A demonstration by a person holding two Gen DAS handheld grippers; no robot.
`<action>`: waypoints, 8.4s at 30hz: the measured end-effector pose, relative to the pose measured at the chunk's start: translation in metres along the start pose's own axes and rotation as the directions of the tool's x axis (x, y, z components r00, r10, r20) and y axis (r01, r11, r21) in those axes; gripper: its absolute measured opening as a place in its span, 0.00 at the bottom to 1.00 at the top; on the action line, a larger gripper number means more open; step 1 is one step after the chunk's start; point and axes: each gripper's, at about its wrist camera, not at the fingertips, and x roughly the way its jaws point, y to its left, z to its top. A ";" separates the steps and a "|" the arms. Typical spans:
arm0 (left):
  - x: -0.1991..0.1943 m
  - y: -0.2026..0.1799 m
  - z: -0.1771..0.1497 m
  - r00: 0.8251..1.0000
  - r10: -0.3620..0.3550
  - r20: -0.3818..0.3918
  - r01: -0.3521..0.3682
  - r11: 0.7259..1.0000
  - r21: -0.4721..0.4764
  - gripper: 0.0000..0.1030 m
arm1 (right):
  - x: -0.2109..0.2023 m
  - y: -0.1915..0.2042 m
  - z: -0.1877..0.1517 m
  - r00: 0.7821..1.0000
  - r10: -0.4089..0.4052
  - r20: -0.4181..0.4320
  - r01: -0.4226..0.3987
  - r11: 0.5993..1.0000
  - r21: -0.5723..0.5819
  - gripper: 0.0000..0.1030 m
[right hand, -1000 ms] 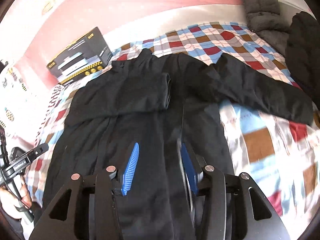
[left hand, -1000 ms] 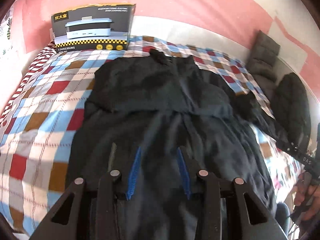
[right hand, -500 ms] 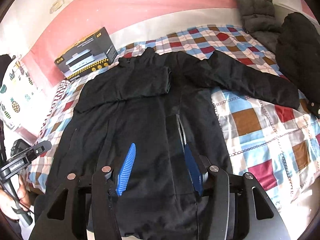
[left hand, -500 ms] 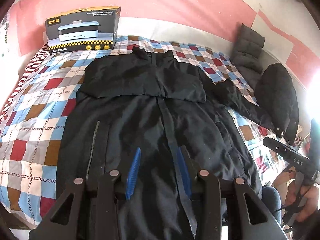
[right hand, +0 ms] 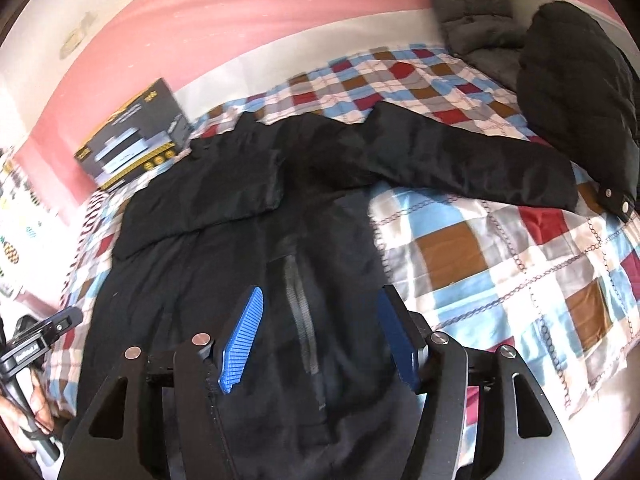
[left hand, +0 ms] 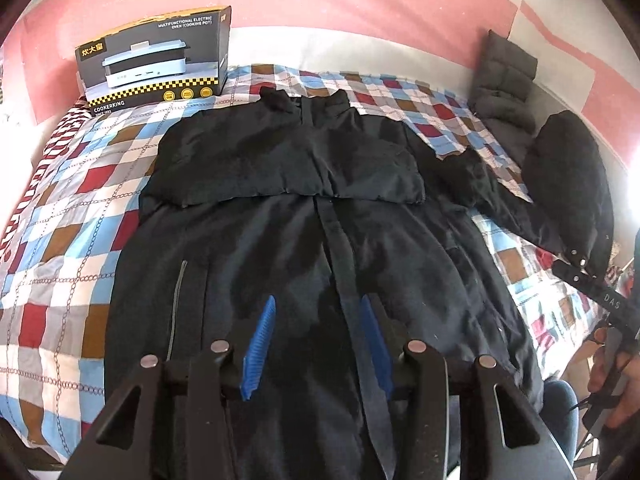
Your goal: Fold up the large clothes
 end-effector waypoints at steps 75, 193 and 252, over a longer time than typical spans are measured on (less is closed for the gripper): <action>0.086 0.177 0.045 0.983 0.184 -0.012 -0.181 0.953 -0.242 0.46 | 0.150 0.214 0.173 0.958 0.285 -0.038 -0.285 0.925 -0.250 0.10; -0.101 0.029 -0.069 0.991 0.094 0.093 -0.089 0.994 -0.060 0.31 | -0.081 0.090 -0.069 0.990 0.140 -0.014 -0.139 0.955 -0.260 0.39; 0.000 0.161 -0.149 0.983 -0.073 -0.168 0.009 0.935 -0.354 0.58 | 0.038 -0.088 -0.107 0.859 0.357 -0.367 -0.262 0.922 0.285 0.63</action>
